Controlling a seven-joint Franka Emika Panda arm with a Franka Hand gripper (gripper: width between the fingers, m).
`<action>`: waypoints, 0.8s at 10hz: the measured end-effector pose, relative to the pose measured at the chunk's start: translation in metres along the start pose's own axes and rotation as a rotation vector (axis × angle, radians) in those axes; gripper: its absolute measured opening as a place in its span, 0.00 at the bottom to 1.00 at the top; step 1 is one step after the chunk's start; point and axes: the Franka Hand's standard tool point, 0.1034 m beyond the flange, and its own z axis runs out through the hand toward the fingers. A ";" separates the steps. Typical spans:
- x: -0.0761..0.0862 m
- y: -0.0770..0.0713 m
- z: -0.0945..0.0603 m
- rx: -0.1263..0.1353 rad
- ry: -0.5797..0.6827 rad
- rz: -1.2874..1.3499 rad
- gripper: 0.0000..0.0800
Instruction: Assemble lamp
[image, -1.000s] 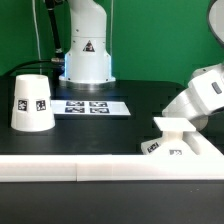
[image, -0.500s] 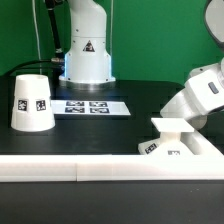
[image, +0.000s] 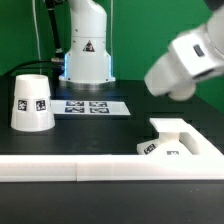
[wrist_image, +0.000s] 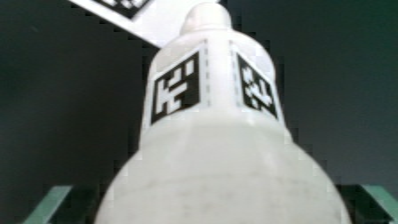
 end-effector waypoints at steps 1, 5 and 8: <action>-0.010 0.009 -0.007 0.010 0.005 0.016 0.72; 0.002 0.019 -0.016 -0.017 0.159 0.028 0.72; -0.007 0.039 -0.039 -0.056 0.380 0.028 0.72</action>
Offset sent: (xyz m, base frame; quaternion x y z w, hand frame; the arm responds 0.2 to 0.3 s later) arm 0.0000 0.0000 0.0000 0.0000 0.0000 0.0000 1.0000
